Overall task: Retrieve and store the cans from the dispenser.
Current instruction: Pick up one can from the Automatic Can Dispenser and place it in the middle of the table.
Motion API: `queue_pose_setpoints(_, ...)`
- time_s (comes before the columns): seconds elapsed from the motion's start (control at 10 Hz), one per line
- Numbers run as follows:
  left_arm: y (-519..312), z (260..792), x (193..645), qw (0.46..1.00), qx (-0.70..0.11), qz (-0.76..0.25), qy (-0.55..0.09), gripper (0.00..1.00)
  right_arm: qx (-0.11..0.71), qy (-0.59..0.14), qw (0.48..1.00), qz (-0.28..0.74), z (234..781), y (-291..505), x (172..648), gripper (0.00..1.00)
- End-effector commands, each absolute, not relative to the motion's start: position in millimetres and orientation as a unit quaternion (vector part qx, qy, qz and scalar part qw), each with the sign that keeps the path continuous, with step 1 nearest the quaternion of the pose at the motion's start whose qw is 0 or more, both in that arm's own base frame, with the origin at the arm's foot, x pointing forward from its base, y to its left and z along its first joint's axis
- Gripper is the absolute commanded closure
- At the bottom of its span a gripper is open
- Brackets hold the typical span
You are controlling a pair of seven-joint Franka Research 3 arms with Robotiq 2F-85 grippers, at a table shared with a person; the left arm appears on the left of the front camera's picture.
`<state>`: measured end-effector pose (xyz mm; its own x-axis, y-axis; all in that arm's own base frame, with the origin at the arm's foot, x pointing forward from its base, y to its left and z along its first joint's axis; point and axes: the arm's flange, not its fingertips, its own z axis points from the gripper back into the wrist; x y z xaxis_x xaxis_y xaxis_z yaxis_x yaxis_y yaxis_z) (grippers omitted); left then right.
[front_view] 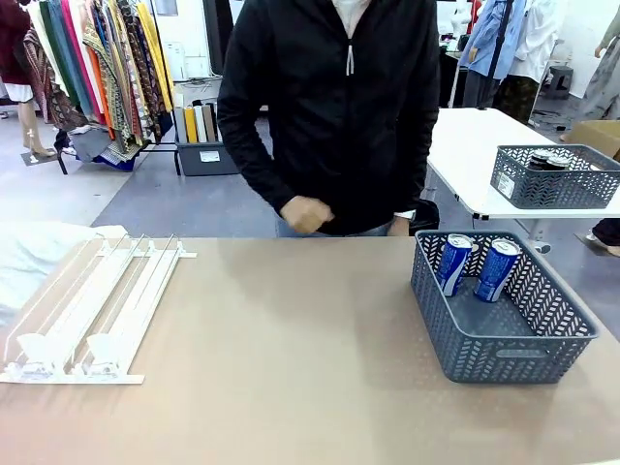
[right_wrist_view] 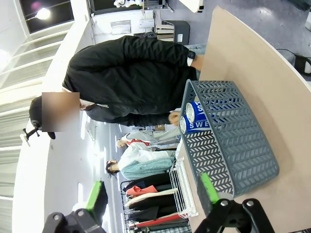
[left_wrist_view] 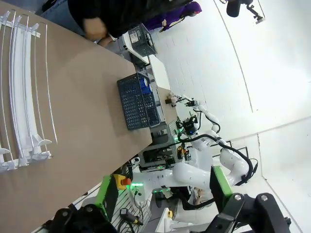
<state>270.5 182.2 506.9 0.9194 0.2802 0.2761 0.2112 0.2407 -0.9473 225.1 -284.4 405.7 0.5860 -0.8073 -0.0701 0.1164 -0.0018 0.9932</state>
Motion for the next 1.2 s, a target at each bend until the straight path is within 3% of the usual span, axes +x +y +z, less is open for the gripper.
queue_pose_setpoints(0.0,180.9,507.7,270.8,0.754,-0.624,0.021,-0.204,0.00,0.613,-0.281,0.647,-0.356,409.7,-283.1,223.5,0.00)
queue_pose_setpoints(1.1,180.9,507.7,270.8,0.754,-0.624,0.021,-0.204,0.00,0.613,-0.281,0.647,-0.356,409.7,-283.1,223.5,0.00)
